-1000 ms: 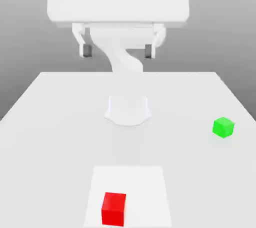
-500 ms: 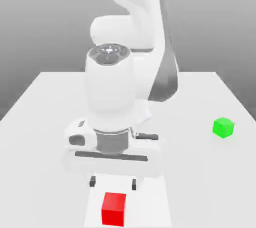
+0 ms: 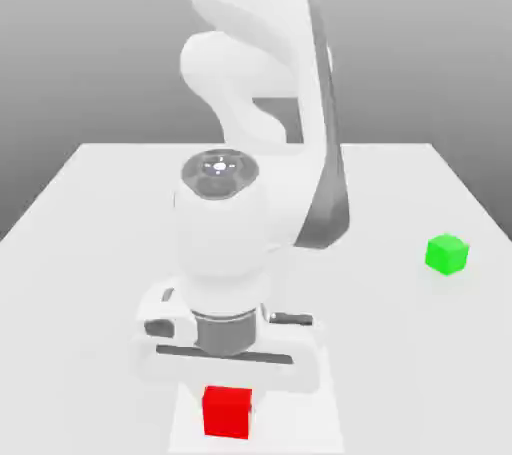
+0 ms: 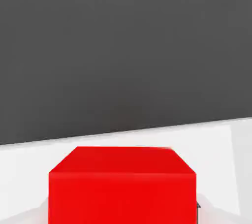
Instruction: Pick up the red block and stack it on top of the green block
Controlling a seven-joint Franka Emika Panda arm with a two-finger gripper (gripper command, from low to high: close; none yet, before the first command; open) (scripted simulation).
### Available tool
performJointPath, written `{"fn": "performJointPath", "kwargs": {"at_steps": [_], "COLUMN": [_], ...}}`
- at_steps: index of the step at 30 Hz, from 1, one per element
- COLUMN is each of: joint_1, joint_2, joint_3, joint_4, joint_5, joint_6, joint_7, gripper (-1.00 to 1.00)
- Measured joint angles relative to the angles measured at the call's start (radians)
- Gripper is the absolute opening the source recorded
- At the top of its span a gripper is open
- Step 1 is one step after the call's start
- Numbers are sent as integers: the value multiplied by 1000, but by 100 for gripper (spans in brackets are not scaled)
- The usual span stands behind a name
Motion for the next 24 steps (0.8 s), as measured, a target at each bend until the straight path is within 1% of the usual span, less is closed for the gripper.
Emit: {"fn": "performJointPath", "kwargs": {"at_steps": [5, 9, 16, 24], "joint_1": [88, 236, 500, 760], "joint_2": [-100, -170, -287, -407], "joint_3": [155, 267, 388, 526], "joint_4": [-66, -122, -220, -336], "joint_5": [46, 98, 180, 222], "joint_6": [-28, -37, -48, -53], "joint_7": [-182, -354, -649, -950], "gripper": [-100, -100, -100, -100]}}
